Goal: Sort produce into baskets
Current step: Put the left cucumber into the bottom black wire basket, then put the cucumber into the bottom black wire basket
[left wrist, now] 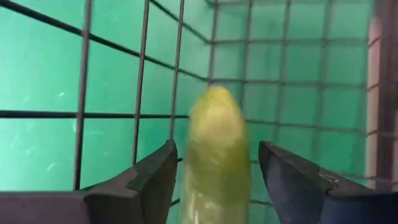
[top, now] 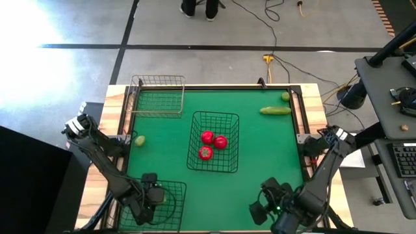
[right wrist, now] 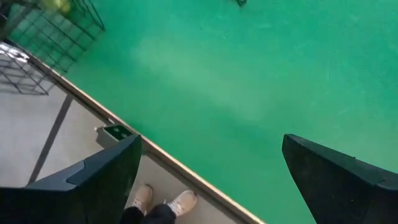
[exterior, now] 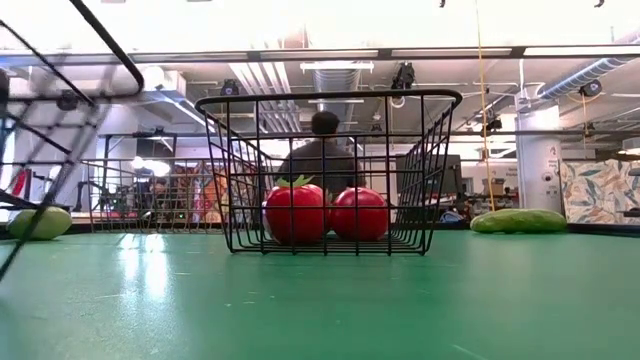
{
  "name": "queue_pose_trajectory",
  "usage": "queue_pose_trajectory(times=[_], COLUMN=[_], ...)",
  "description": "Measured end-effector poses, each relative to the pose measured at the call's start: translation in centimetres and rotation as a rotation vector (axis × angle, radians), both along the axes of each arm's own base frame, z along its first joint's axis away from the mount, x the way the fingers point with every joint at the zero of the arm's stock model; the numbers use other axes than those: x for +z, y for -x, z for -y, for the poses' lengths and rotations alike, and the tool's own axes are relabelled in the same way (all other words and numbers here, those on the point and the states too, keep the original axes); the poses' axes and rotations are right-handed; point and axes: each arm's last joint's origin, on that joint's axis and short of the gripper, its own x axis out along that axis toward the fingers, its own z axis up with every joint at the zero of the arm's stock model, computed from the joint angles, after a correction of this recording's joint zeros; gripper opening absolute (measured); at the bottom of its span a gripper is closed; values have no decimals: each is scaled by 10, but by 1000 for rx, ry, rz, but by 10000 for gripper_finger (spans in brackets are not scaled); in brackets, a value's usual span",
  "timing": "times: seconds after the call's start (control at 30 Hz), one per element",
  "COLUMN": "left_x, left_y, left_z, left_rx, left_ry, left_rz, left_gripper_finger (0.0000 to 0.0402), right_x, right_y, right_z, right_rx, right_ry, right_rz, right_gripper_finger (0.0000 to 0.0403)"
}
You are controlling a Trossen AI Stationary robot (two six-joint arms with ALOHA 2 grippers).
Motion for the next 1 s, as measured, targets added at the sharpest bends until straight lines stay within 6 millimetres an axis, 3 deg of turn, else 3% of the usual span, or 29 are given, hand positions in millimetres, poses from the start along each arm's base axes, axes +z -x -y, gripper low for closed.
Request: queue_pose_trajectory(times=[0.33,0.53,0.63,0.77,0.9,1.0], left_x=[34,60,77,110,144,166], left_y=[-6,-4,-3,-4,-14,-27], left_z=[14,10,8,8,-2,-20], left_rx=[6,-5,-5,10,87,180], left_ry=[52,-41,-44,22,72,76], left_rz=[28,0,2,77,208,327], left_gripper_finger=[223,226,226,226,220,213], right_x=[2,15,34,73,108,120], right_y=[-17,-20,-14,-3,15,29], right_z=[22,40,49,67,105,136], right_rx=[38,65,97,174,186,176], right_ry=[84,147,212,294,407,503], right_rz=[-28,-90,-129,30,153,183], right_gripper_finger=[381,381,381,381,381,381])
